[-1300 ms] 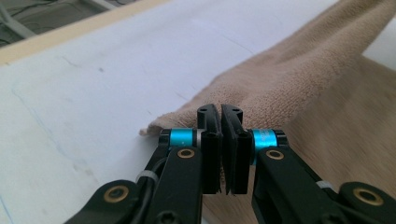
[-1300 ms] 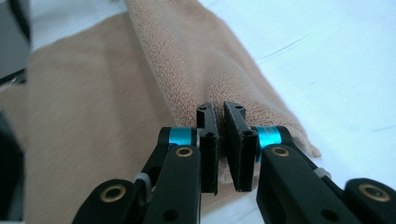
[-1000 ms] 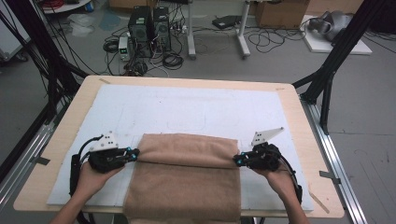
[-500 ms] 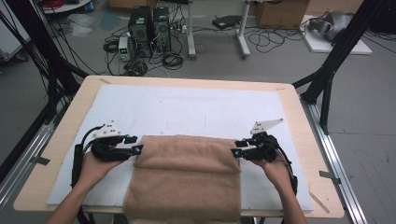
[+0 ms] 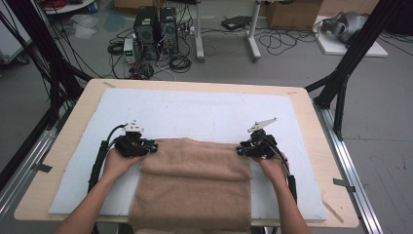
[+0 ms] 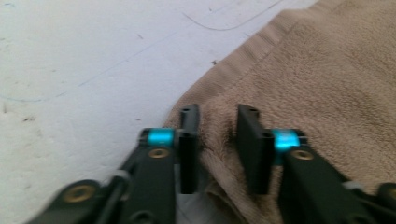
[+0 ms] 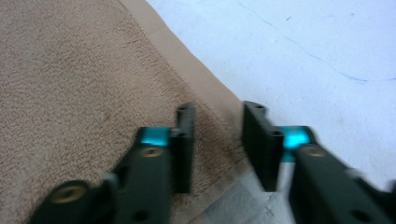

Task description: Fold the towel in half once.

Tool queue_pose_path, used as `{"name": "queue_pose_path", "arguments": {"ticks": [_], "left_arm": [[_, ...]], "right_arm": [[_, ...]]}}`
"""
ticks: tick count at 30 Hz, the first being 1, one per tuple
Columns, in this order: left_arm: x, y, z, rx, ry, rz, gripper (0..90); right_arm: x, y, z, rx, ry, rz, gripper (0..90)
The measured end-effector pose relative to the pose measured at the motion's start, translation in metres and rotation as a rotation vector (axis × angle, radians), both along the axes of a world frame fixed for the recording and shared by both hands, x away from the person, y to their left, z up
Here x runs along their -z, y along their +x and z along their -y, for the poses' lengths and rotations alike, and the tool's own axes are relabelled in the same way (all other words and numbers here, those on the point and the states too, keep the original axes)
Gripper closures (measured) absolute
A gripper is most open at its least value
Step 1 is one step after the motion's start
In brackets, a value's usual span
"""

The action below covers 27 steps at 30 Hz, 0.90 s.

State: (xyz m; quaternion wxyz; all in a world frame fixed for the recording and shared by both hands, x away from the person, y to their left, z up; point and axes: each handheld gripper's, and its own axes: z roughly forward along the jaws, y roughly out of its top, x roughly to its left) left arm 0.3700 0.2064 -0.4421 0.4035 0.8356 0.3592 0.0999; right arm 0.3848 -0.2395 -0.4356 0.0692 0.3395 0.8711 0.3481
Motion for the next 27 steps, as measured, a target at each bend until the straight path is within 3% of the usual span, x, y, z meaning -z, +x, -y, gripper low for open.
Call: {"name": "queue_pose_path", "arguments": {"ticks": [2,3,5,10,16,22,27], "left_arm": [[-0.002,-0.001,0.002,0.003,0.014,0.009,83.1],[-0.005,-0.003,0.001,-0.002,0.011,0.014,83.7],[-0.008,-0.004,-0.001,-0.011,-0.004,0.027,84.4],[-0.019,-0.01,-0.009,-0.016,-0.056,0.048,84.6],[-0.031,-0.019,-0.012,-0.013,-0.104,0.084,84.5],[-0.045,-0.034,-0.018,0.033,-0.155,0.113,84.3],[-0.055,-0.05,-0.02,0.072,-0.164,0.149,84.0]], "right_arm": [[0.0,0.0,0.0,-0.013,0.006,-0.011,85.3],[-0.001,0.001,0.0,-0.034,0.015,-0.028,85.8],[-0.003,-0.001,-0.001,-0.054,-0.003,-0.013,86.0],[-0.013,-0.005,0.005,-0.067,0.065,-0.009,86.8],[-0.035,-0.013,0.012,-0.089,0.124,0.021,86.8],[-0.054,-0.028,0.015,-0.141,0.196,0.028,86.7],[-0.064,-0.046,0.013,-0.192,0.225,0.052,86.7]]}}
